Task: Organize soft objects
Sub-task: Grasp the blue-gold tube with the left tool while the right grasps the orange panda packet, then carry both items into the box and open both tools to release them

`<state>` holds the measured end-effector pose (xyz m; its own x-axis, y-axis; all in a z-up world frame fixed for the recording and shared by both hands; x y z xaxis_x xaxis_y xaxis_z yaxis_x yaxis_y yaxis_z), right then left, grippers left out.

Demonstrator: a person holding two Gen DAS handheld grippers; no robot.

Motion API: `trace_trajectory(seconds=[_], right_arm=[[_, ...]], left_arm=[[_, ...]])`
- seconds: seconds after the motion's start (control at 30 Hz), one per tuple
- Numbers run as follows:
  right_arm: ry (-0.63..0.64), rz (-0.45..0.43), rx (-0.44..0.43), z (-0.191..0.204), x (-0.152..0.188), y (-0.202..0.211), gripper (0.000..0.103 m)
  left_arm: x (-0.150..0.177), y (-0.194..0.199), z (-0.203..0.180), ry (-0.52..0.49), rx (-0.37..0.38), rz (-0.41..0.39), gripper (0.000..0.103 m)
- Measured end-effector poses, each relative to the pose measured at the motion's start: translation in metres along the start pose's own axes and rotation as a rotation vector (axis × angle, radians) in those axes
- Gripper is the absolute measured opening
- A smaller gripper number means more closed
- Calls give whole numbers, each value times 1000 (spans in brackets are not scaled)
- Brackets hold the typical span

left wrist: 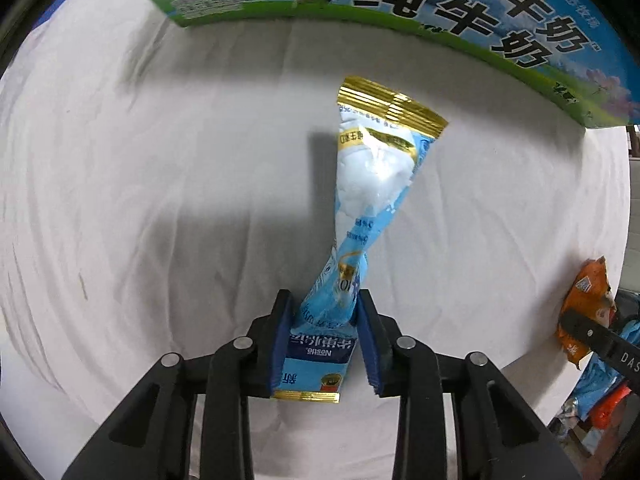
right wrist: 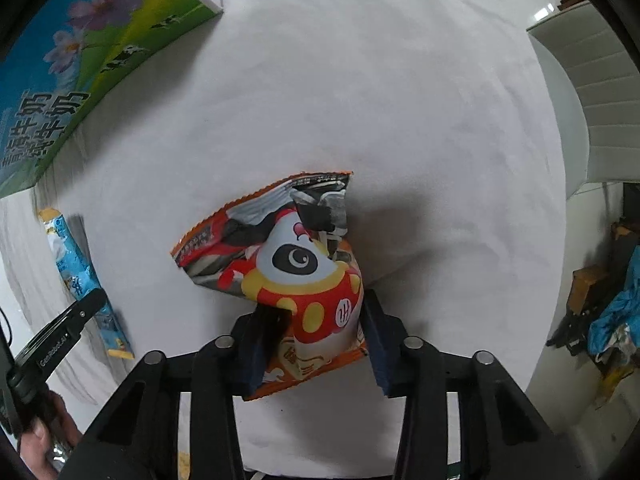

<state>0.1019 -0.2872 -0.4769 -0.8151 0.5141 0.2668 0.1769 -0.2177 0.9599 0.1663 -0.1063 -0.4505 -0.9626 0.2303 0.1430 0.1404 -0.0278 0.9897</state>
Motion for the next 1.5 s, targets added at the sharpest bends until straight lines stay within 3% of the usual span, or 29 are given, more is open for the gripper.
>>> trace_trajectory(seconds=[0.33, 0.37, 0.43, 0.5, 0.63, 0.7, 0.77, 0.83, 0.9, 1.07, 1.13, 1.27, 1.33, 1.4, 1.5], right_arm=[[103, -65, -87, 31, 23, 49, 37], [114, -72, -98, 36, 25, 55, 37], [138, -86, -123, 46, 28, 69, 37], [164, -105, -152, 57, 31, 84, 37], [198, -128, -174, 75, 32, 102, 37], [202, -126, -178, 80, 31, 103, 37], [200, -111, -175, 86, 25, 103, 37], [200, -100, -169, 83, 25, 96, 37], [197, -89, -163, 69, 22, 94, 37], [170, -53, -150, 61, 23, 73, 37], [156, -38, -148, 60, 22, 66, 37], [156, -33, -141, 62, 25, 61, 37], [162, -36, -143, 65, 27, 63, 37], [168, -43, -148, 67, 29, 65, 37], [175, -59, -162, 71, 29, 76, 37]], left_arm=[[34, 65, -7, -8, 46, -174, 22], [46, 76, 9, -9, 56, -189, 22], [49, 94, 7, -11, 76, -222, 22], [50, 110, 18, -15, 91, -246, 10], [35, 150, 34, -24, 106, -287, 10], [27, 142, 31, -47, 125, -245, 11], [20, 127, 40, -56, 176, -155, 19], [25, 103, 44, -56, 167, -78, 28], [35, 75, 50, -40, 159, -3, 28], [49, 22, 56, 48, 224, 113, 30], [50, 8, 51, 31, 203, 134, 39], [46, 5, 39, -25, 115, 99, 39], [46, 6, 36, -27, 89, 76, 23], [48, 11, 33, -31, 104, 61, 15], [52, 27, 32, -29, 111, 24, 14]])
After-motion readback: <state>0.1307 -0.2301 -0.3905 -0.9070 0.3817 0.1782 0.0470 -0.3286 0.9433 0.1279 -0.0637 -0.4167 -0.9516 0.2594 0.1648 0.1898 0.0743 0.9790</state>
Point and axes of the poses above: each gripper's, at about its wrist camera, not at the fingertips, and y roughly against the way its jaws point, z to its left, x to its underside, the point moved 4 cm from there along -y, roughly the way its jaws point, and after that the axes turned 10 degrees about -y, right-handed, at the moved point
